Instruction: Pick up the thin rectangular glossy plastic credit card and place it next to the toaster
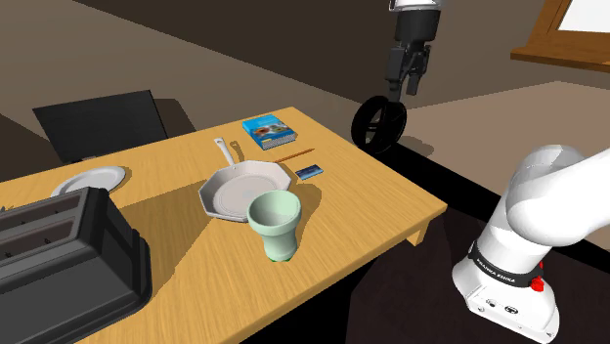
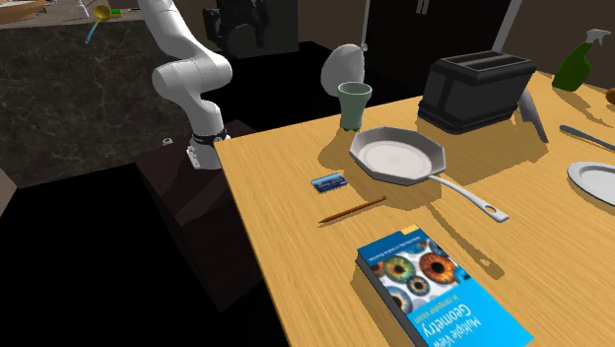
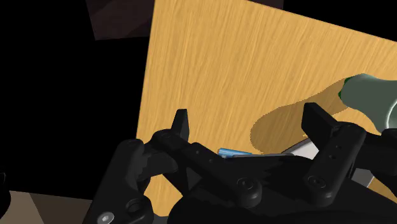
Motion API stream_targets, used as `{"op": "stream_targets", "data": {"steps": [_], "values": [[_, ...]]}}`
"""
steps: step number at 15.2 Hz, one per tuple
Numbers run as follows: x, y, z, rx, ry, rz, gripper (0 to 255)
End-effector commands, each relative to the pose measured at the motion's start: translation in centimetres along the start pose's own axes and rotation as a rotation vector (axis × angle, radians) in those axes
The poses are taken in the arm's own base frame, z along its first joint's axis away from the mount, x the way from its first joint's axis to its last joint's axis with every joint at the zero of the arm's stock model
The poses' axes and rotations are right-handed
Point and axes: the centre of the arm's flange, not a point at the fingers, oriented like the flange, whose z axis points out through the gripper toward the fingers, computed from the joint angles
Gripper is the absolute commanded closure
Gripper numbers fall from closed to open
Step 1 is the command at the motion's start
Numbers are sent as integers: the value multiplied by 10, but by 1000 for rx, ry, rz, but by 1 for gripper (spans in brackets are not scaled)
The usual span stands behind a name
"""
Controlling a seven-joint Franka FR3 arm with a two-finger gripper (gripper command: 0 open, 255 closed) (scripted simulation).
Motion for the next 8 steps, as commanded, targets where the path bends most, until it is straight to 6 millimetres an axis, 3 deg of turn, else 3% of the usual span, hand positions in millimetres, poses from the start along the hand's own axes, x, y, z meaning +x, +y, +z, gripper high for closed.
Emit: {"op": "stream_targets", "data": {"steps": [1, 8], "values": [[0, 0, 0, 0, 0, 0, 0], [37, 41, 71, 61, 115, -318, 0]]}}
